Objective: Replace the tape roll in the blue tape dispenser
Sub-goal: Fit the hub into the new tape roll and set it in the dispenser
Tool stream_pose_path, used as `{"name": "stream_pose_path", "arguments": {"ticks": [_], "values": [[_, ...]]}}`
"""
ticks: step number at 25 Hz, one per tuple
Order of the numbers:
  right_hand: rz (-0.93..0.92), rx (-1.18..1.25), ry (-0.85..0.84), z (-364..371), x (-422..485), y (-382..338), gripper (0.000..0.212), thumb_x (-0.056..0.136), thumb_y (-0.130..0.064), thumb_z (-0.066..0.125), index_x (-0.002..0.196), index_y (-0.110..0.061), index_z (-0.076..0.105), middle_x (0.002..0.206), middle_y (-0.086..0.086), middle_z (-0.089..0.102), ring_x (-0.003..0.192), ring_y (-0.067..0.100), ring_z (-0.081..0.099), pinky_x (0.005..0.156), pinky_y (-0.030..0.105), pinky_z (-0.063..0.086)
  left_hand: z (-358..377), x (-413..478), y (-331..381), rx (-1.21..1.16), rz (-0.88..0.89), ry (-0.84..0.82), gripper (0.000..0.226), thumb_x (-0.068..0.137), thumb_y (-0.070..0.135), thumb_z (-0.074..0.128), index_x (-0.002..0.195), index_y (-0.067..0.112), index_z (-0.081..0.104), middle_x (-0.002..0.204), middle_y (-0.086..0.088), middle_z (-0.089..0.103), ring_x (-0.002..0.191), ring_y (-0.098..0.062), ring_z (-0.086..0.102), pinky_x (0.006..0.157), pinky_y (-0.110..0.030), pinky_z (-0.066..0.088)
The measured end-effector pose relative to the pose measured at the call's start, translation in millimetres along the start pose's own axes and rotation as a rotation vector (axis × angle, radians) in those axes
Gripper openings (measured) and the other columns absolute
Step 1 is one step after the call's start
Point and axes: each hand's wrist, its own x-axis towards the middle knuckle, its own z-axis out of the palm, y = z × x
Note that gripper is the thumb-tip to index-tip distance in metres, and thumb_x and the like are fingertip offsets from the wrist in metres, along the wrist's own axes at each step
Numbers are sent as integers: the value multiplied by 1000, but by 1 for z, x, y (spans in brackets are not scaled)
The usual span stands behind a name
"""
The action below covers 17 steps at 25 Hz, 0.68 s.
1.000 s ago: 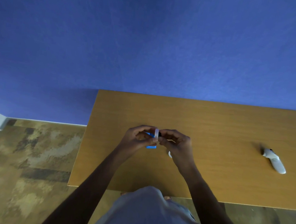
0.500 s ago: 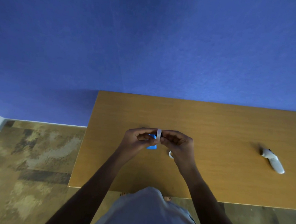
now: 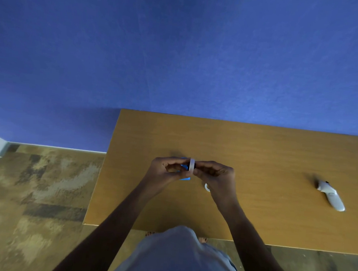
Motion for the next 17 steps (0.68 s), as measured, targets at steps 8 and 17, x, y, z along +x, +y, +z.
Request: {"name": "stream_pose_path", "arguments": {"ticks": [8, 17], "values": [[-8, -21, -6, -5, 0, 6, 20, 80, 17, 83, 100, 12, 80, 99, 30, 83, 83, 16, 81, 80, 25, 65, -6, 5, -12, -57, -46, 52, 25, 89, -5, 81, 114, -1, 81, 113, -22, 79, 96, -25, 79, 82, -33, 68], [31, -62, 5, -7, 5, 27, 20, 83, 16, 82, 101, 9, 80, 99, 30, 78, 96, 53, 77, 91, 70, 62, -5, 11, -33, 61, -99, 125, 9, 91, 9, 82, 96, 16, 85, 88, -7, 81, 81, -17, 78, 59, -32, 66]]}}
